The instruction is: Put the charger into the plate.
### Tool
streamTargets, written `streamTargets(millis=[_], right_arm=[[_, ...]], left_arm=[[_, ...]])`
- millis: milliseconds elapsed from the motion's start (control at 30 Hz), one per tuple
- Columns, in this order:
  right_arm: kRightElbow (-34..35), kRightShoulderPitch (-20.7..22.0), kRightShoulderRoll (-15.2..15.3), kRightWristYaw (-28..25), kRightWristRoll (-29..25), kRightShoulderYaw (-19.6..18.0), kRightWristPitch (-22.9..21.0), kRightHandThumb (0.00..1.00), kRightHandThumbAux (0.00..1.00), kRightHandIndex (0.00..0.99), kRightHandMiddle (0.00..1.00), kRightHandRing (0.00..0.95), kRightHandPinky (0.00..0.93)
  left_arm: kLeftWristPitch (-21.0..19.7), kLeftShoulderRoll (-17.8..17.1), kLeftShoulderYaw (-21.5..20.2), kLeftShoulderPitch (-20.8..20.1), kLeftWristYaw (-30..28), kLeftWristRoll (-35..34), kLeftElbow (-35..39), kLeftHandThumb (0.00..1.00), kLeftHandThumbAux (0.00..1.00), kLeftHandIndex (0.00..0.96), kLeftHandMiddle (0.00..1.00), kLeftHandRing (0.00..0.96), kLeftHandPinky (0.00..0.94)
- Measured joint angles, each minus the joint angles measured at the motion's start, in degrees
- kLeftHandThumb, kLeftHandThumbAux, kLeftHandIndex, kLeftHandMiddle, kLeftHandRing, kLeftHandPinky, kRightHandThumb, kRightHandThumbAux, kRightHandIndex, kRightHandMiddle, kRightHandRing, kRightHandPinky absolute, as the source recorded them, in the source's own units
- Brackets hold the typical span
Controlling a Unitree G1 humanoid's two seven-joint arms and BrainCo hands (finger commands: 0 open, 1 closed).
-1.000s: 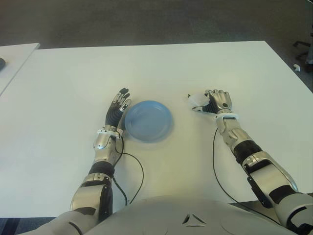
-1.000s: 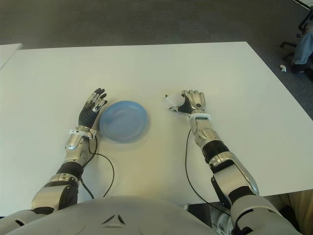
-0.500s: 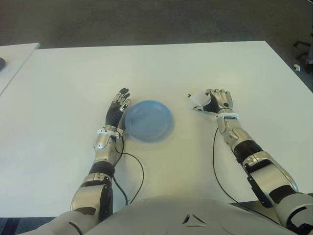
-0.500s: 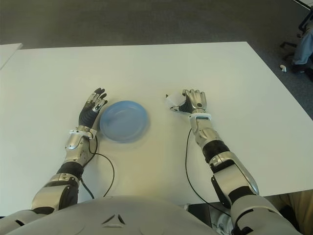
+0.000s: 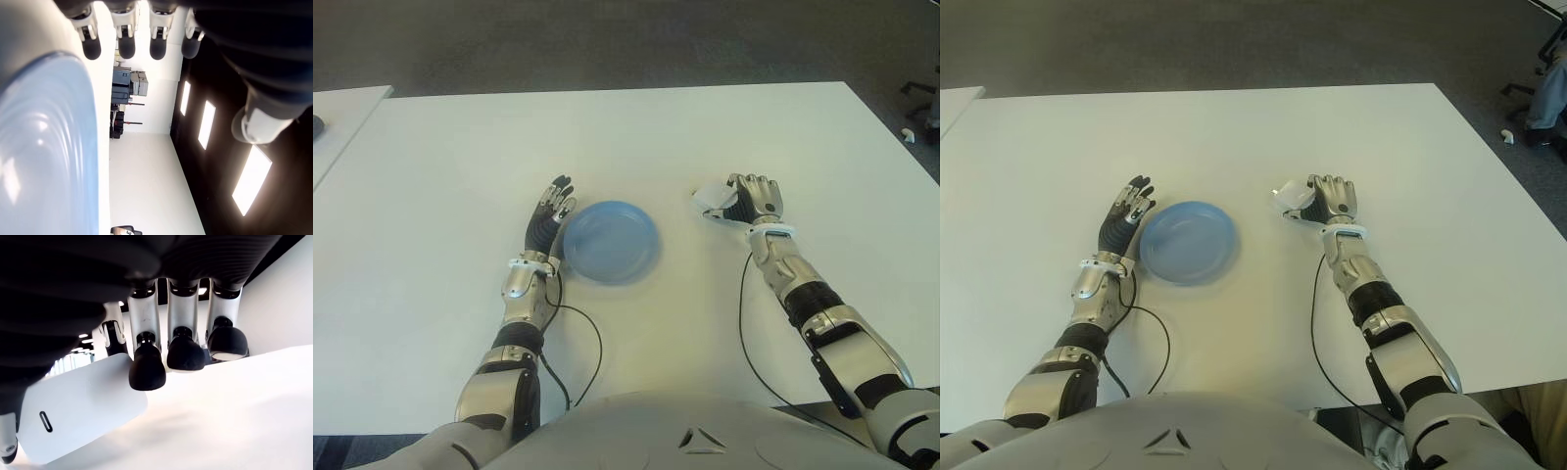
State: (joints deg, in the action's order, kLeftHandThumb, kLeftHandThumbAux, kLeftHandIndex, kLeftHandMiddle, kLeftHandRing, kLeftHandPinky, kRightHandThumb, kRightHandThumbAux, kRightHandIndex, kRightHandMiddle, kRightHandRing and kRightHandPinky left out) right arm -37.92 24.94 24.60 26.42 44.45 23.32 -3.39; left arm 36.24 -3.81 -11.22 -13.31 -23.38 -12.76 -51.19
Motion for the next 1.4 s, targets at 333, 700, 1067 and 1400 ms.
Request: streamTargets(millis=[333, 700, 1067, 1400], right_arm=[[22.64, -4.26, 1.40, -4.79, 0.04, -4.79, -1.97, 0.741, 0.706, 0.441, 0.863, 0.858, 0.844], [38.65, -8.39, -0.85, -8.95, 0.91, -6.73, -2.67, 0.745, 0.706, 0.441, 0.862, 0.852, 0.838], [46.20, -9.48, -4.16, -15.51, 2.21, -5.91, -3.94, 0.745, 0.706, 0.441, 0.870, 0.858, 0.849], [47.37, -10.77, -6.32, -20.53, 2.73, -2.97, -3.86, 0.745, 0.707, 0.441, 0.873, 0.865, 0.865]], left_arm=[[-0.02, 0.22, -0.15, -0.10, 0.01, -0.17, -0.06, 0.069, 0.508, 0.000, 0.024, 0.000, 0.000], [-0.03, 0.29, -0.16, -0.52, 0.28, -0.14, -0.57, 0.072, 0.509, 0.000, 0.024, 0.000, 0.000], [-0.05, 0.41, -0.07, -0.89, 1.25, -0.04, -0.89, 0.067, 0.514, 0.000, 0.029, 0.001, 0.000], [-0.42, 0.69, 0.00, -1.01, 1.79, 0.32, -0.73, 0.064, 0.519, 0.000, 0.034, 0.002, 0.000]])
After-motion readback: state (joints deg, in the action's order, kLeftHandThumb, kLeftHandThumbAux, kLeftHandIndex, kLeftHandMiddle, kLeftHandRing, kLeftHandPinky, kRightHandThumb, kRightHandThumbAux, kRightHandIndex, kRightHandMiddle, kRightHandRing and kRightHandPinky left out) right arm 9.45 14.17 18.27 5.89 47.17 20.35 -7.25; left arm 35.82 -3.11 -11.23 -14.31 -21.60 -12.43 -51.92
